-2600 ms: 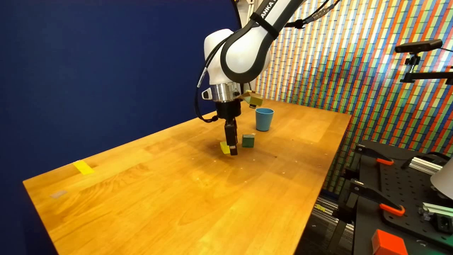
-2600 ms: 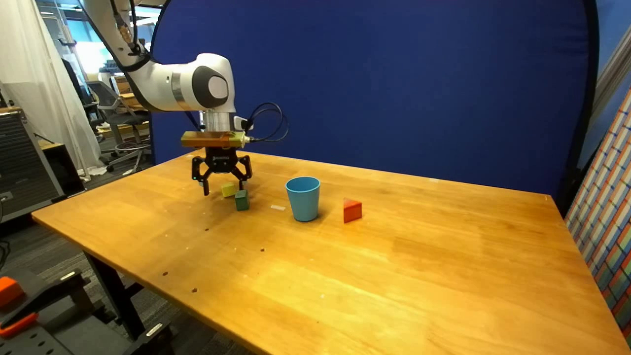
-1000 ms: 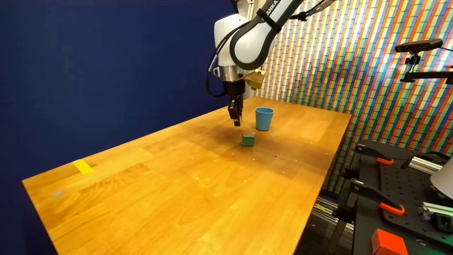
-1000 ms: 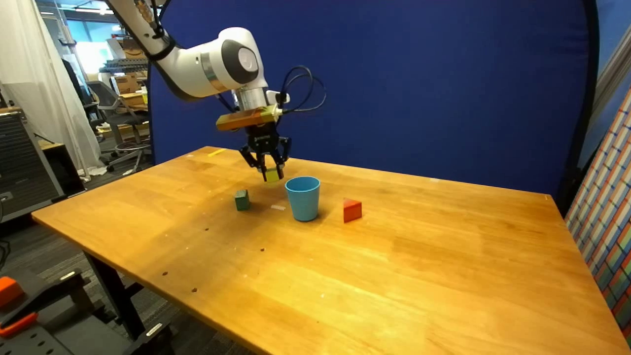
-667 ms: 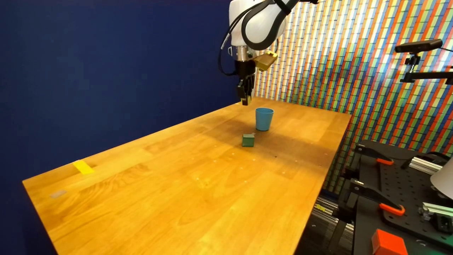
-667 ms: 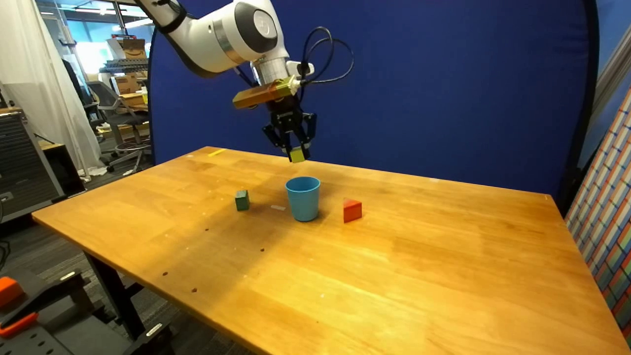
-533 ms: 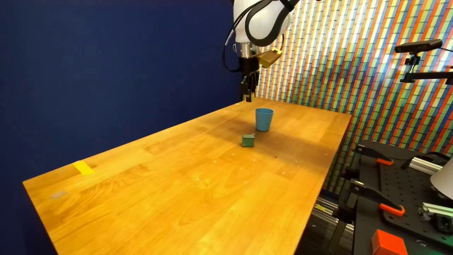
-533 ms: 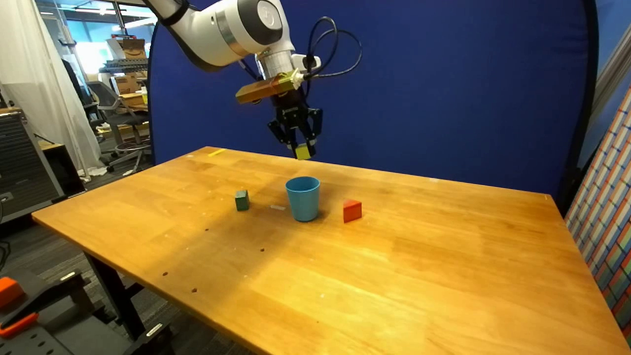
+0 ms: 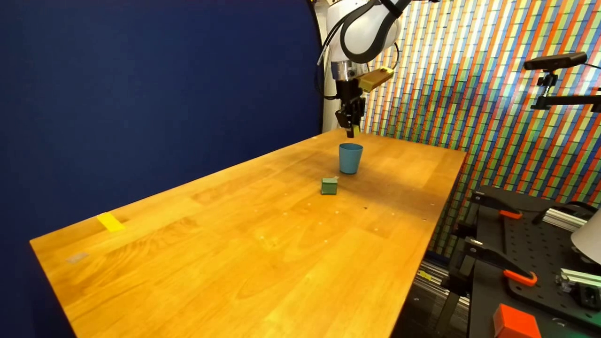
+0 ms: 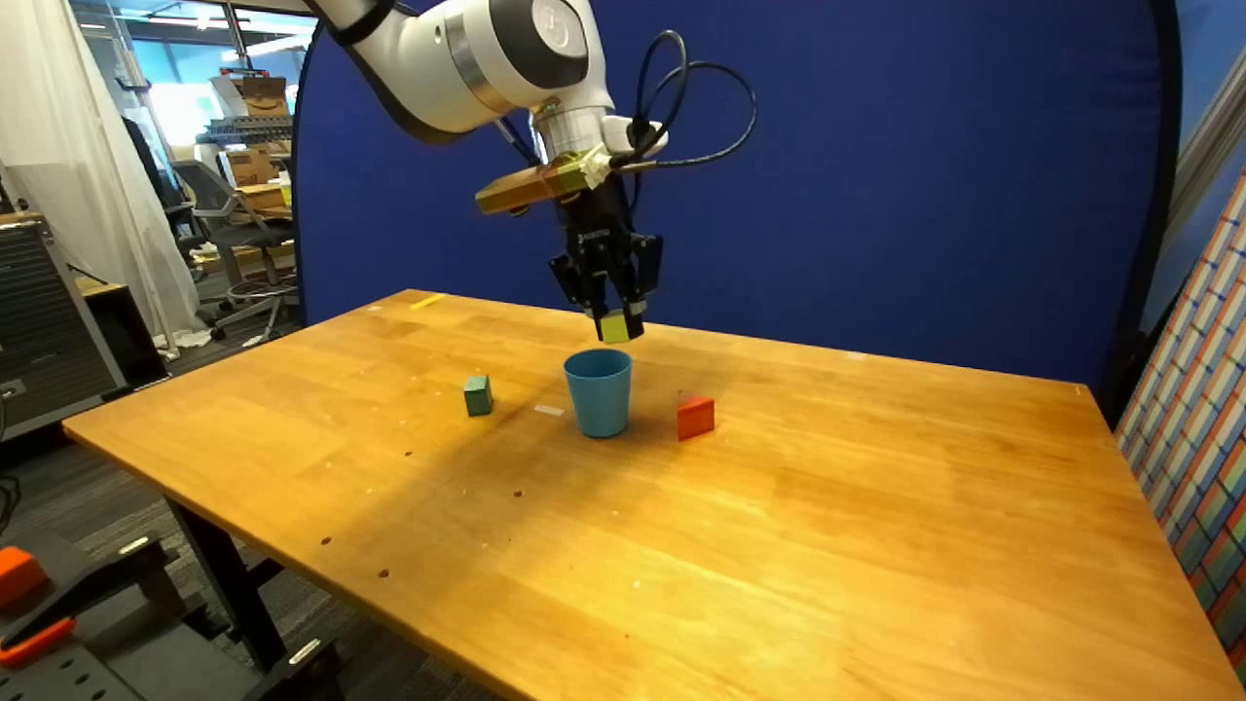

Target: Put the yellow block in the blue cup

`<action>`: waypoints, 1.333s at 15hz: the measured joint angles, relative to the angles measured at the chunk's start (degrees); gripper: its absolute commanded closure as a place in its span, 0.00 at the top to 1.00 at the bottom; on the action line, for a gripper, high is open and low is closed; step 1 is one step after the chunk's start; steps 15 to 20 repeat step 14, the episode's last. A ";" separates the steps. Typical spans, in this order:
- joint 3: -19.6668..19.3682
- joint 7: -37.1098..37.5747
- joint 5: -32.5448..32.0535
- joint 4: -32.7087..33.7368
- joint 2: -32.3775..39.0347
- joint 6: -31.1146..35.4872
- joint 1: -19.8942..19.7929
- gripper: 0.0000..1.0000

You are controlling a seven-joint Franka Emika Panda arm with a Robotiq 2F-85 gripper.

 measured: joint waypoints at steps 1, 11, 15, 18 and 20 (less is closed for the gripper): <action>0.05 0.00 0.23 -0.36 0.02 -0.60 -0.12 0.65; 0.78 -0.16 4.02 -1.68 -1.27 -3.78 -0.82 1.00; 0.88 -0.51 5.27 -2.43 -2.17 -4.03 -1.49 1.00; 0.88 -0.51 5.27 -2.43 -2.17 -4.03 -1.49 1.00; 0.88 -0.51 5.27 -2.43 -2.17 -4.03 -1.49 1.00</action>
